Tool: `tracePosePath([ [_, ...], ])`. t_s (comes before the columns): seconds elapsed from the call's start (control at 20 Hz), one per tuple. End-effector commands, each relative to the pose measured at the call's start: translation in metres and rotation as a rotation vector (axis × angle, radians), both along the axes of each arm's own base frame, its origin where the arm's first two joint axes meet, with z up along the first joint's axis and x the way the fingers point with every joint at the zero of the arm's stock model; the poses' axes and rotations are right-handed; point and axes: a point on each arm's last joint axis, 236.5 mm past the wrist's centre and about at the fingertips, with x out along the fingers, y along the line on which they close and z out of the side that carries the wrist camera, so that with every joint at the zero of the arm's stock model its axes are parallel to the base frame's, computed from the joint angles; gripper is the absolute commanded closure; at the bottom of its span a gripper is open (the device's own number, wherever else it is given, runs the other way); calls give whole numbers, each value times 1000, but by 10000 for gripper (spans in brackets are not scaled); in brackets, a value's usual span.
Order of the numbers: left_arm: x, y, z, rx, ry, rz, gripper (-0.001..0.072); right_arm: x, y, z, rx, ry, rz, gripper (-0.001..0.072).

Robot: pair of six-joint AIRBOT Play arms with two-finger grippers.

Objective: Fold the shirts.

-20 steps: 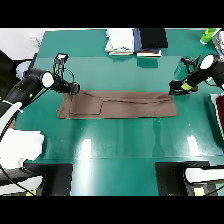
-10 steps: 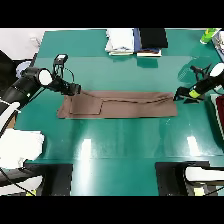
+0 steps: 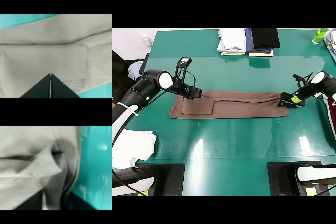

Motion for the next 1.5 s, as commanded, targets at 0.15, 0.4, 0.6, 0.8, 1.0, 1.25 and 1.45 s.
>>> tracePosePath([
  [0.15, -1, -24, -8, -86, 36, 7, 686, 7, 1, 21, -42, -80, 35, 698],
  [0.4, 27, -62, -16, -167, 57, -16, 686, 13, 16, 115, -55, -235, 101, 700],
  [0.6, 35, -127, -30, -179, 71, -116, 686, 19, 60, 197, -14, -391, 179, 699],
  [0.8, 17, -176, -63, -152, 122, -214, 686, 22, 107, 262, 62, -528, 247, 699],
  [1.0, -1, -196, -85, -125, 150, -284, 686, 19, 140, 296, 94, -607, 303, 699],
  [1.25, -3, -197, -86, -129, 161, -283, 686, 13, 169, 307, 130, -634, 334, 699],
  [1.45, 16, -177, -57, -113, 139, -273, 686, 13, 191, 308, 157, -647, 353, 699],
])
